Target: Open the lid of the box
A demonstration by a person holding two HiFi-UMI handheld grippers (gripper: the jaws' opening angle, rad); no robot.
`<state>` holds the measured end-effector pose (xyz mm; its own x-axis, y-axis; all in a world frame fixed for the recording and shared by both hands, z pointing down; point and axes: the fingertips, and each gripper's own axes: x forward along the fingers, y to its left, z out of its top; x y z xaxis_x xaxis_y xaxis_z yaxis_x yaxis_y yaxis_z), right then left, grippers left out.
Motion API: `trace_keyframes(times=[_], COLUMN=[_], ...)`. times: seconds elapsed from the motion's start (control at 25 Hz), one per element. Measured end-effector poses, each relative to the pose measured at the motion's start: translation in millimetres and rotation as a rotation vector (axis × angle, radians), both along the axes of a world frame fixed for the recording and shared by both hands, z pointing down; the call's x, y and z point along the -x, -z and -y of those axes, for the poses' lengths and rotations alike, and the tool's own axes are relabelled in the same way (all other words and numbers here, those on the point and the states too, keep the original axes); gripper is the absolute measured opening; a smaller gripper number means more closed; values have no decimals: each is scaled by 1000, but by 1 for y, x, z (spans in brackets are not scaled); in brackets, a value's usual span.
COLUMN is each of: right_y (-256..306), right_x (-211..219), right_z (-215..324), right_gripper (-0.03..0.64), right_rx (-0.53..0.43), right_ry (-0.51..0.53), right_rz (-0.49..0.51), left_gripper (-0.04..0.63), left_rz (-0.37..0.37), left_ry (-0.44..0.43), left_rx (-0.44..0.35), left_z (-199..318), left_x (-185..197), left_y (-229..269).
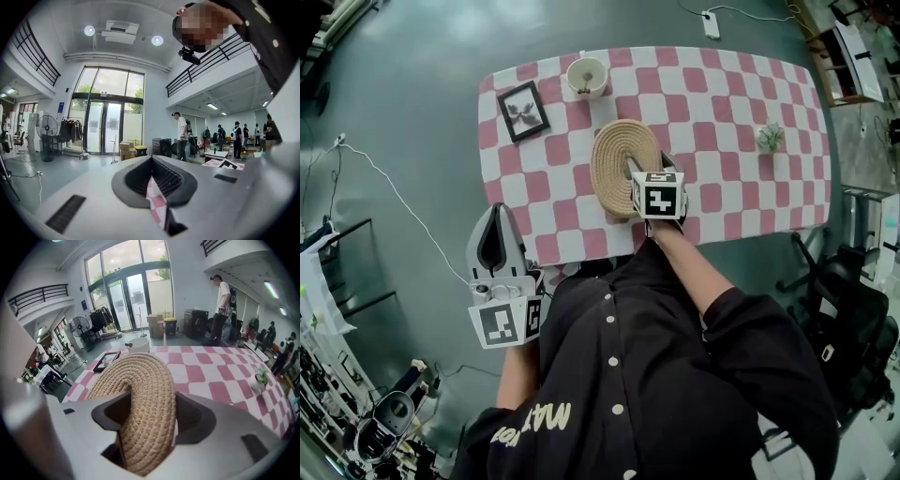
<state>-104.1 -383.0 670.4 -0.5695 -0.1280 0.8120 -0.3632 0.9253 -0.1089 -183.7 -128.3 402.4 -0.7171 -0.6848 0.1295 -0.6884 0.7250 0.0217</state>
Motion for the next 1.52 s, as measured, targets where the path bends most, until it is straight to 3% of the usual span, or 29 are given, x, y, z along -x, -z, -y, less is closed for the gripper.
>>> trace_keyframes(times=[0.68,0.88,1.16,1.52], right_y=[55,73,95,141], right_x=[-15,-10,-5,-2], right_z=[4,7,-3,0], right_gripper=[237,132,107,100], right_rx=[-1,0,54,-27], right_ry=[-1,-13,22,84], right_rz=[231,337,451,525], left_gripper=[9,9,9,9], left_rz=[30,35,43,59], left_ry=[-8,-30,-45,-57], left_rx=[-29,-33,-38,-54], left_z=[-6,-1,3,4], left_x=[-5,-5,-5,-5], left_y=[13,15,18,23])
